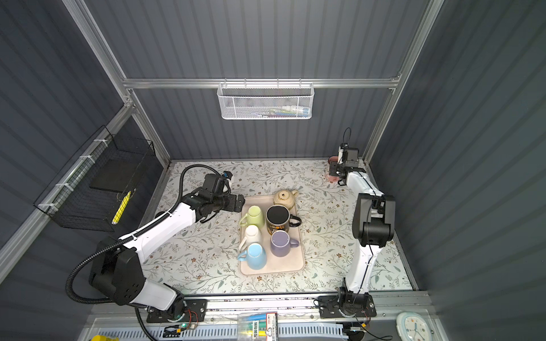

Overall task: Turn the mug right side up
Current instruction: Place the mug at the top-right of the table.

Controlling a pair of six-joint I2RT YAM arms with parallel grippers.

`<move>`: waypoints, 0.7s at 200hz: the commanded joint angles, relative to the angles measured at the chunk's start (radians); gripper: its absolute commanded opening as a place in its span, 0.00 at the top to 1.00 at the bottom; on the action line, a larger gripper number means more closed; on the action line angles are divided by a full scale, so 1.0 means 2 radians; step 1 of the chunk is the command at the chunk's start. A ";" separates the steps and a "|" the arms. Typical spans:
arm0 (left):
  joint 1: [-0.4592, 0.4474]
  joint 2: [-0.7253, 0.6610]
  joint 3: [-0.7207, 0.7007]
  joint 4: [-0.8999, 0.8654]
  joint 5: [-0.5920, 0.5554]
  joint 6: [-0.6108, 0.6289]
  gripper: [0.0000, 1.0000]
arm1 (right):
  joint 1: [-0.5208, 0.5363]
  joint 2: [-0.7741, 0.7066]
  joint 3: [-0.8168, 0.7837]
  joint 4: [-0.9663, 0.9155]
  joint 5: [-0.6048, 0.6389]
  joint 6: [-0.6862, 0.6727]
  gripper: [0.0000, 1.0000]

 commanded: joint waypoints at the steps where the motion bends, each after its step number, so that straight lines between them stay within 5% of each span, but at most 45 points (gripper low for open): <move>1: -0.003 -0.017 0.033 -0.069 0.028 0.055 0.06 | 0.001 -0.038 -0.021 0.013 0.002 0.009 0.27; 62: -0.003 -0.057 -0.016 -0.076 0.029 0.181 0.07 | 0.002 -0.152 -0.111 0.027 -0.028 0.041 0.18; 140: 0.004 0.016 0.020 -0.126 0.074 0.344 0.04 | 0.018 -0.320 -0.229 0.006 -0.106 0.132 0.14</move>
